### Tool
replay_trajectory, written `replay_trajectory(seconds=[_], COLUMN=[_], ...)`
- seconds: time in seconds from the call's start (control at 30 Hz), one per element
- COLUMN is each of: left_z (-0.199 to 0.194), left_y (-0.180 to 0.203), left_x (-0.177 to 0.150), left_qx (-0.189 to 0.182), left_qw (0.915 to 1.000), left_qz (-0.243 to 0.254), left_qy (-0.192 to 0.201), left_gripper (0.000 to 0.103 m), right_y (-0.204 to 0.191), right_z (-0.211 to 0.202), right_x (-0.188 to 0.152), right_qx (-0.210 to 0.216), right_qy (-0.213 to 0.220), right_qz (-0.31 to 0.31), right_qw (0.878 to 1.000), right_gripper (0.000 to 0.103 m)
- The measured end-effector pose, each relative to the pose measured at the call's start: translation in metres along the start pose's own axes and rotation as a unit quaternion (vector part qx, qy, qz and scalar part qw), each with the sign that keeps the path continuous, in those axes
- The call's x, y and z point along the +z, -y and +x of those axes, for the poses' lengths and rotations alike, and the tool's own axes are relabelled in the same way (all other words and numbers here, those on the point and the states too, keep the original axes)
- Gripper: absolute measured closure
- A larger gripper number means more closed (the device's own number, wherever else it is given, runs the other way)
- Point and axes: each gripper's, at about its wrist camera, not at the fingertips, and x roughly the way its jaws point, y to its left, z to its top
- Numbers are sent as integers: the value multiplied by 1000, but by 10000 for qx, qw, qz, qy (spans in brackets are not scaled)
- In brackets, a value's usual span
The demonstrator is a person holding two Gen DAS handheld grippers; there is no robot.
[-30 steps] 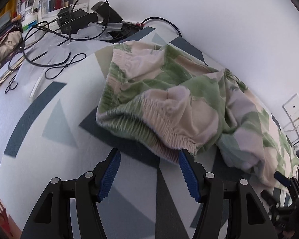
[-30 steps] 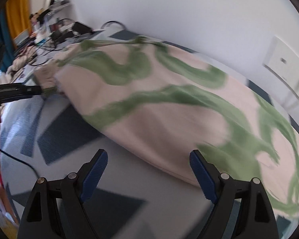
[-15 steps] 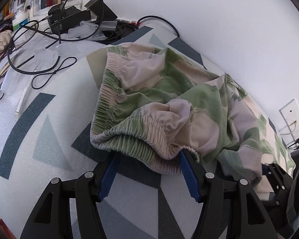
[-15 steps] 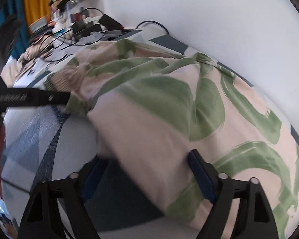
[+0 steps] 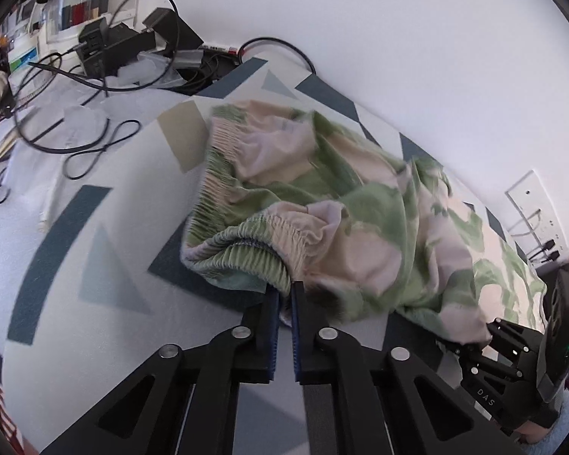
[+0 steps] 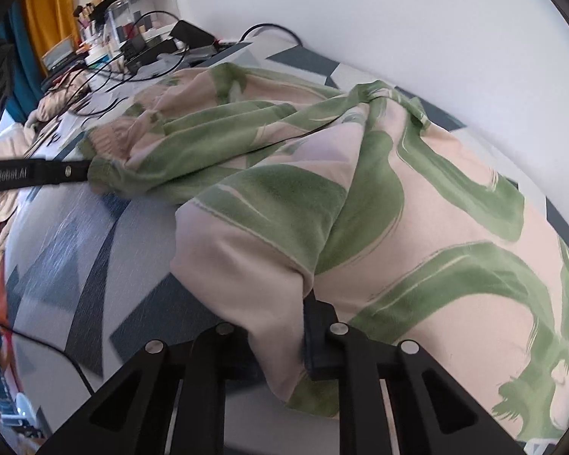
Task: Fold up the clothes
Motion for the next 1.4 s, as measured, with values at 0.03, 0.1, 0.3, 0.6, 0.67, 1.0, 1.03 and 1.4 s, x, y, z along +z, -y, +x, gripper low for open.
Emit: replay_trajectory(seconds=[0.03,0.1,0.3,0.6,0.67,1.0,1.03,1.4], left_z=[-7,-20,-57,-86,-93,-106,-107,-114], left_y=[-4,-14,-49,-83,-87,-120,-123,-140], left_x=[-4,-14,-58,-125,-129,-121,-117,-103], left_qx=[-31,-76,-38,-528,-705,-749,-730,-22], left_qw=[10000,9999,9998,9949,9941,9957,9960,9995], left_qz=[-24,-99,-191,-227,-222,-272,-272,-207], left_qy=[16,33,-92,-830,-795,-468,-445,-230], left_gripper=[98,98,98,95,95,94,94,57], right_y=[0,0,-5,-16,-23,-78,-90,-232], right_z=[-3,-9,-34,-72,-86,-153,-149,-43], right_x=[-5,-15,-59,-118,-117,-82,-76,-45], right_qx=[34,101,91,-157,-247,-40,45,616], right_qy=[-39,-118,-432,-916,-845,150,209,159], right_qz=[-6,-17,-72,96,81,-369,-532,-2577], right_qw=[10000,9999,9990,9956,9961,9992,9984,9641], right_gripper=[88,88,88,80,66,63,63,62])
